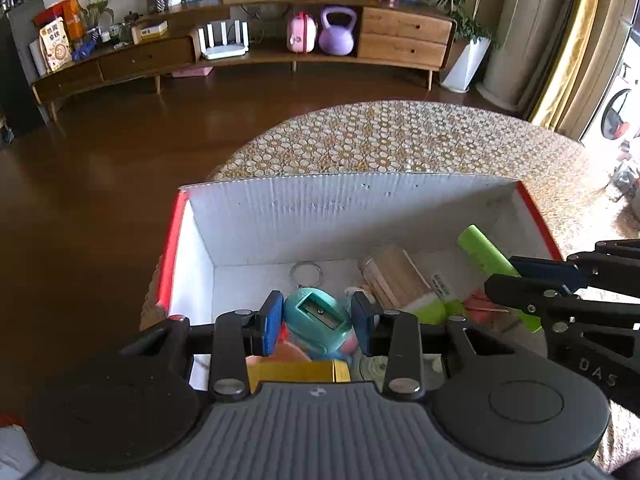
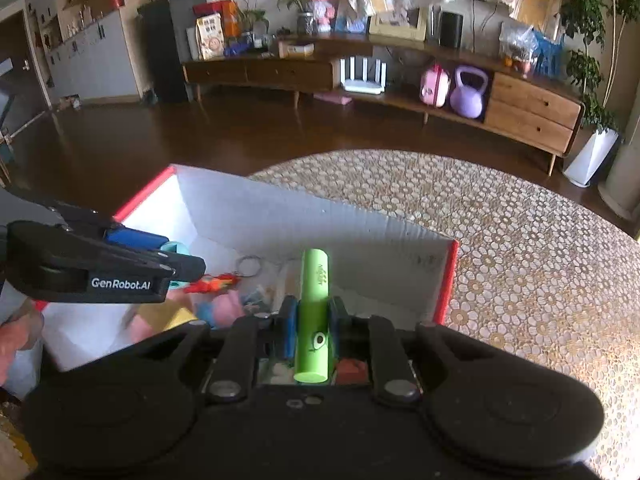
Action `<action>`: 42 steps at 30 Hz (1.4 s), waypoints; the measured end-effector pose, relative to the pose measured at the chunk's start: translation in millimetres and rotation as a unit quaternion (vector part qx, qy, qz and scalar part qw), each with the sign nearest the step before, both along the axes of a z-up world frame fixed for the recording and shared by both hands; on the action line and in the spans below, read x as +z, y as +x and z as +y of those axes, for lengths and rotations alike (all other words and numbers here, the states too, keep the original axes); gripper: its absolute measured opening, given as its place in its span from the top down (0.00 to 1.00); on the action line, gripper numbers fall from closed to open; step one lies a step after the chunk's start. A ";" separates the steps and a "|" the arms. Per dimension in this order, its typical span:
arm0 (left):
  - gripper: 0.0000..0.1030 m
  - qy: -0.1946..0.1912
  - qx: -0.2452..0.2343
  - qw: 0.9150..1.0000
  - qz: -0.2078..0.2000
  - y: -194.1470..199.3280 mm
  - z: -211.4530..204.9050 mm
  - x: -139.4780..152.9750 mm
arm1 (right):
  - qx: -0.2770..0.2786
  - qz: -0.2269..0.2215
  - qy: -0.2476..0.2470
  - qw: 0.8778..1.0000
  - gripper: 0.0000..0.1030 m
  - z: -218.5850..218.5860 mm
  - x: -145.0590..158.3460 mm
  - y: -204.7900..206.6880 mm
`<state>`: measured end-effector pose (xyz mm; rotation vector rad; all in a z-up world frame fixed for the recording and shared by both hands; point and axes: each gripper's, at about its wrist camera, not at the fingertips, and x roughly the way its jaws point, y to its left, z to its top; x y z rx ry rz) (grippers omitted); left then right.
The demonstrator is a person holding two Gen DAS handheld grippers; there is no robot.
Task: Organize rigid objects
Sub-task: 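Lift and carry the teal sharpener and green glue stick over the box with both tools, then open the left tool to drop the sharpener while the right tool releases the glue stick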
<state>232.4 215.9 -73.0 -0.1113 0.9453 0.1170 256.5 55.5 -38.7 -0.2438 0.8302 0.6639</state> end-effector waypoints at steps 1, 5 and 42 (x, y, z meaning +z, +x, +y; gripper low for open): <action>0.65 0.000 0.000 1.000 0.002 4.1 0.8 -2.6 | 0.000 0.002 -0.004 1.000 0.85 2.0 -4.1 3.3; 0.65 -0.001 0.002 1.000 0.015 19.7 2.2 -16.1 | -0.002 0.013 -0.019 1.000 0.85 9.8 -20.1 11.8; 0.44 -0.048 0.040 0.997 0.043 14.9 -4.3 -16.4 | 0.000 0.018 -0.011 1.000 0.68 -11.8 6.1 -20.0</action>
